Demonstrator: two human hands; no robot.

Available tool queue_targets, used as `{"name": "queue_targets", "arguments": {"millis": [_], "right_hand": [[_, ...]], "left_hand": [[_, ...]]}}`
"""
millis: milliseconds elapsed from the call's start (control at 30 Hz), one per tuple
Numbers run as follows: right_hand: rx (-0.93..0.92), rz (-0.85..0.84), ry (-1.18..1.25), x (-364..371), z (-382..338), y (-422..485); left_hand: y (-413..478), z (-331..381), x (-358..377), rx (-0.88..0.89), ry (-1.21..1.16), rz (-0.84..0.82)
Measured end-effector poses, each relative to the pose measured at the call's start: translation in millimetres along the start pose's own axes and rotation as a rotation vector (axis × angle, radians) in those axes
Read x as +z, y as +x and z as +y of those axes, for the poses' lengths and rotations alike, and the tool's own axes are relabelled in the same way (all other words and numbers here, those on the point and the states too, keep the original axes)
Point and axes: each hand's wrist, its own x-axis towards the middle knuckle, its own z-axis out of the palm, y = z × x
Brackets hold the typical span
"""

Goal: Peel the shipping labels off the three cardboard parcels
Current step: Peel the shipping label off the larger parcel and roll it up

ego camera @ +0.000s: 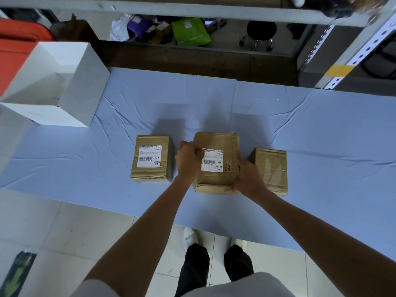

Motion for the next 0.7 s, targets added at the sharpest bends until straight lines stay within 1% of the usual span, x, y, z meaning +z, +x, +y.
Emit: {"name": "queue_targets", "arguments": {"millis": [233, 467, 700], "right_hand": [[-0.003, 0.014, -0.01, 2.5, -0.2, 1.9], [0.017, 0.0, -0.043, 2.9, 1.2, 3.8], [0.031, -0.006, -0.056, 4.6, 2.7, 4.8]], "left_hand": [[-3.0, 3.8, 2.2, -0.017, 0.054, 0.045], [1.0, 8.1, 3.4, -0.041, 0.126, 0.041], [4.2, 9.2, 3.5, -0.089, 0.13, 0.004]]}}
